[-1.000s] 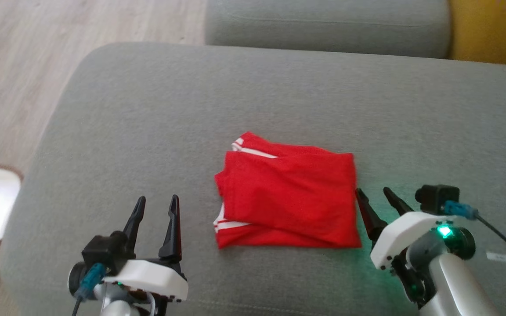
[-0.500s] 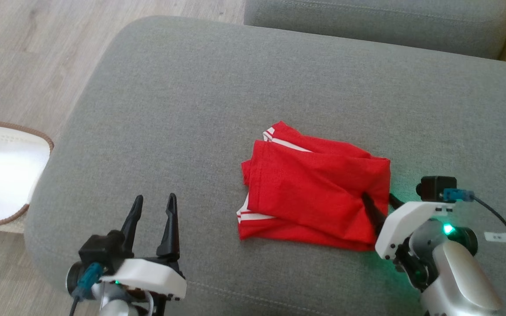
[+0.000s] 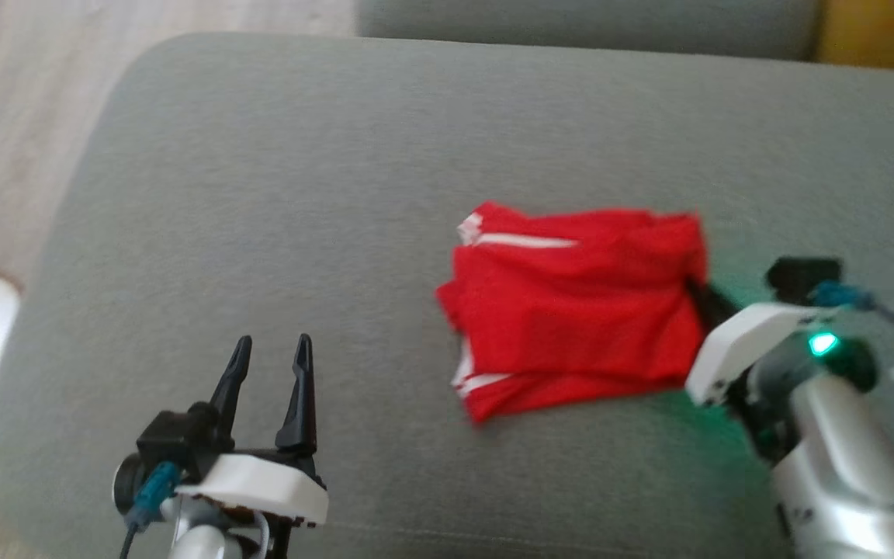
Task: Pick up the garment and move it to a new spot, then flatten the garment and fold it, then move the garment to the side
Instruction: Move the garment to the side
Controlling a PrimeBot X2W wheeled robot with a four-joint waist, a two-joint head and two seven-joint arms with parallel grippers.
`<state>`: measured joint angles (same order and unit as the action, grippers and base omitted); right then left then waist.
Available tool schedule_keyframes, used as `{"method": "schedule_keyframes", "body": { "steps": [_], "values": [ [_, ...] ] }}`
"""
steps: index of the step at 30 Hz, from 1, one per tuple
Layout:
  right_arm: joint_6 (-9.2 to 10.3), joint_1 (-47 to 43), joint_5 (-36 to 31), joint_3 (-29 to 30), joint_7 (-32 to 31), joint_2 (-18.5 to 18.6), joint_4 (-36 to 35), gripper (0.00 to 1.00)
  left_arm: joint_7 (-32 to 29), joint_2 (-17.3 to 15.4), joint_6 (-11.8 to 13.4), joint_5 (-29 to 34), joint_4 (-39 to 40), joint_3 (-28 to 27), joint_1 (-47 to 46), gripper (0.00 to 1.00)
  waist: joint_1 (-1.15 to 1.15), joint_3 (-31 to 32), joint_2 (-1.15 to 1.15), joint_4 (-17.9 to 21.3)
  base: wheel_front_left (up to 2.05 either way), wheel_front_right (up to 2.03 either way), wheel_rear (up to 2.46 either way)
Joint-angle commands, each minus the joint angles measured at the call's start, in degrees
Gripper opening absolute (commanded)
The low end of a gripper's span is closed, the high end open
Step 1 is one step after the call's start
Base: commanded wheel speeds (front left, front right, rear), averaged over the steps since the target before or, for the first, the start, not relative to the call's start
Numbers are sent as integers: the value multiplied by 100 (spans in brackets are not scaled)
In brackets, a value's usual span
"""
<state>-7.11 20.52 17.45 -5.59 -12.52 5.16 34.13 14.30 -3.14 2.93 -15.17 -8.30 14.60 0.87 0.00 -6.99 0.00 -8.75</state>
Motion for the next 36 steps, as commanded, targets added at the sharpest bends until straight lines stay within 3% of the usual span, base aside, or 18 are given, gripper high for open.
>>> {"method": "schedule_keyframes", "body": {
  "steps": [1,8,10,19,26,36],
  "values": [
    [-37,262,-103,23,106,167,-346,0,70,25,-46,67,225,-187,-271,100,0,-123,0,454,0,0,0],
    [-37,310,-259,424,13,379,-1051,0,70,25,-116,265,316,-188,-445,100,0,-424,0,1545,0,0,0],
    [-37,304,-276,542,-54,384,-1361,0,70,25,-162,368,328,-206,-550,100,0,-577,0,2025,0,0,0],
    [-37,278,-281,706,-105,267,-1806,0,70,-2,-311,595,285,-201,-820,100,0,-933,0,2871,0,0,0],
    [-37,480,-346,609,-42,191,-1740,0,70,-27,-400,682,217,-211,-955,100,0,-1088,0,2980,0,0,0],
    [-37,1348,-519,659,-160,304,-1327,0,70,-15,-403,644,191,-284,-1012,100,0,-1034,0,2573,0,0,0]
  ]
}}
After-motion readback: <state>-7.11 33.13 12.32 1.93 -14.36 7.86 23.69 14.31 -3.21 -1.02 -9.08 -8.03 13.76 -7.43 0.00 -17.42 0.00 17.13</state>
